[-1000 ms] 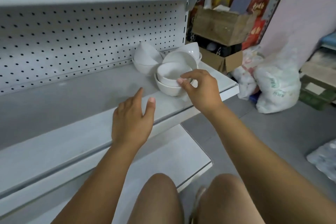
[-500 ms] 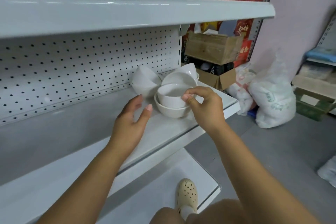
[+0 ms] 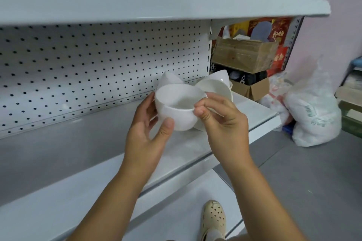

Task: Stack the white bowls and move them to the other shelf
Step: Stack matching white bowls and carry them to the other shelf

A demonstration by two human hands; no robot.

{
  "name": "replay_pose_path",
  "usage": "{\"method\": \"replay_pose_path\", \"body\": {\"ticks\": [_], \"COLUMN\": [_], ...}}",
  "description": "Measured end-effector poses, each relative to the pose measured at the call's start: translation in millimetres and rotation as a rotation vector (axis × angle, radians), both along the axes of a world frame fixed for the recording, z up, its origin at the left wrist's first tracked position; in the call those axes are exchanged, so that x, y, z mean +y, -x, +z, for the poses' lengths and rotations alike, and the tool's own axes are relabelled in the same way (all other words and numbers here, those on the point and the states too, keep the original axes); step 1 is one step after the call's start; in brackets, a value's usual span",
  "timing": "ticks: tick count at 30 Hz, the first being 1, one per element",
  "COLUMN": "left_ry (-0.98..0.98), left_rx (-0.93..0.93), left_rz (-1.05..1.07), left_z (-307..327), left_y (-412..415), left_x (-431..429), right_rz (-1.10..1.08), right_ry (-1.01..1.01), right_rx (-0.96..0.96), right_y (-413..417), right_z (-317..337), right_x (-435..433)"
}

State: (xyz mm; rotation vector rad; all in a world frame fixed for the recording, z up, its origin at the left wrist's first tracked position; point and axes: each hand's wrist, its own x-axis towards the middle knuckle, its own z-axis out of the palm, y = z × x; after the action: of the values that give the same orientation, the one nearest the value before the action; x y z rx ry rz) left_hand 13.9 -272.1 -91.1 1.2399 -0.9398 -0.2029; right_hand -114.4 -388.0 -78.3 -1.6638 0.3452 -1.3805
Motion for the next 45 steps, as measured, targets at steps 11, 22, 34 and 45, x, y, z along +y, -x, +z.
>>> {"method": "replay_pose_path", "body": {"ticks": [11, 22, 34, 45], "left_ry": [-0.165, -0.172, -0.174, -0.247], "left_rx": [-0.006, 0.098, 0.181, 0.239], "left_rz": [0.081, 0.253, 0.257, 0.205], "left_z": [-0.7, -4.4, -9.8, -9.6], "left_y": [-39.7, -45.8, -61.1, -59.3], "left_x": [42.0, 41.9, 33.2, 32.1], "right_rz": [0.147, -0.091, -0.184, -0.279], "right_ry": [-0.143, -0.049, 0.35, 0.376], "right_rx": [0.121, 0.255, 0.996, 1.167], "right_y": [-28.6, -49.2, -116.0, -152.4], "right_z": [-16.9, 28.9, 74.7, 76.4], "right_x": [30.3, 18.7, -51.9, -76.5]}}
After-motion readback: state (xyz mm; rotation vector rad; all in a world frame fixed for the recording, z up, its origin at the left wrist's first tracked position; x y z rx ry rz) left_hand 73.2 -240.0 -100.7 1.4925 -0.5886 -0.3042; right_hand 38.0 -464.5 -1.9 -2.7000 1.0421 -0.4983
